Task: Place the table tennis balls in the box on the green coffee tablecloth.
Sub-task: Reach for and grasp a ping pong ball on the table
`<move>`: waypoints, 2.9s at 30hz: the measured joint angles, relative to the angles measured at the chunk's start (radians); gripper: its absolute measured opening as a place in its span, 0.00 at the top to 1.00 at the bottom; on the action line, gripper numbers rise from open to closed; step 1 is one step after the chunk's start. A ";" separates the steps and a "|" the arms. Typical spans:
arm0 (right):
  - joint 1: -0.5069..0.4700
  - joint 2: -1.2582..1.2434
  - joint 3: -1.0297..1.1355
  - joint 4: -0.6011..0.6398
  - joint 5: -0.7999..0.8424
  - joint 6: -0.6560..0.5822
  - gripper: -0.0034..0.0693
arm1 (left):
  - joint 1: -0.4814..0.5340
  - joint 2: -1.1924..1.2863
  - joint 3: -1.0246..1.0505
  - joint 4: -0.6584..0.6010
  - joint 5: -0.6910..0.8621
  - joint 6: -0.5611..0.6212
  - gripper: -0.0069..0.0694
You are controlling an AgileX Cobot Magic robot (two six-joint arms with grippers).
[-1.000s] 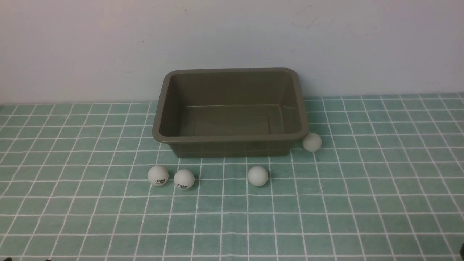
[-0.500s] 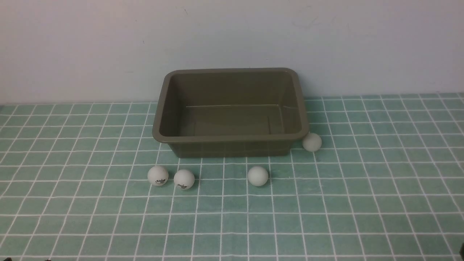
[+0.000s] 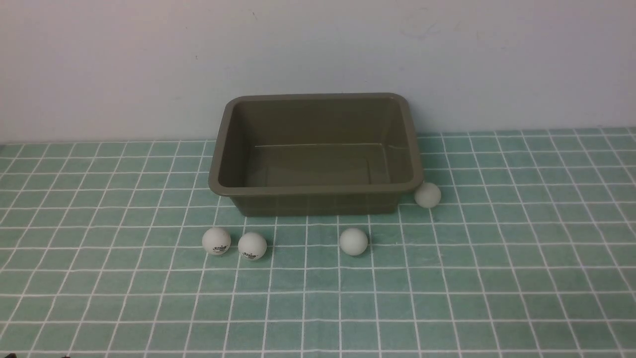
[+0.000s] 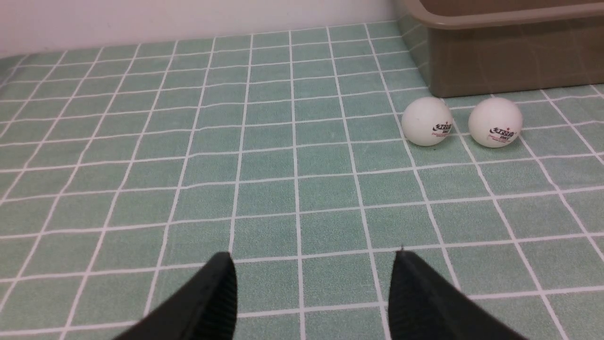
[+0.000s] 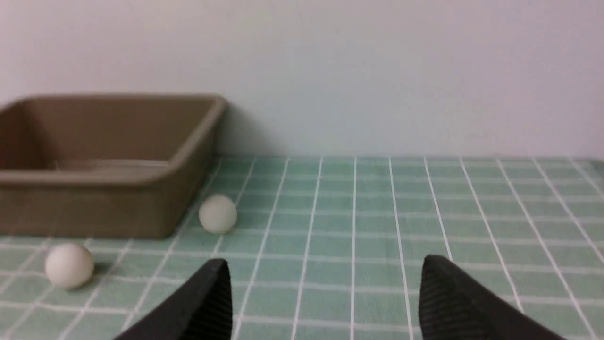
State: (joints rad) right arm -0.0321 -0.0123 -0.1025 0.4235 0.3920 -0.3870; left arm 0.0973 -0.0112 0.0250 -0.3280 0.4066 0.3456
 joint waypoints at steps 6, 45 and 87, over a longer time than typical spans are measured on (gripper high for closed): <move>0.000 0.000 -0.272 0.018 0.209 0.001 0.29 | 0.000 0.000 0.000 0.000 0.000 0.000 0.39; 0.000 -0.001 -0.430 0.272 0.334 0.001 0.29 | 0.000 0.000 0.002 -0.102 -0.034 -0.005 0.39; 0.000 0.231 -0.430 0.289 0.490 -0.373 0.29 | 0.000 0.563 -0.493 -0.299 0.222 0.358 0.39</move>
State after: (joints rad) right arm -0.0321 0.2184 -0.5322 0.7125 0.8817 -0.7599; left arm 0.0975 0.5514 -0.4682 -0.6266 0.6284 0.7037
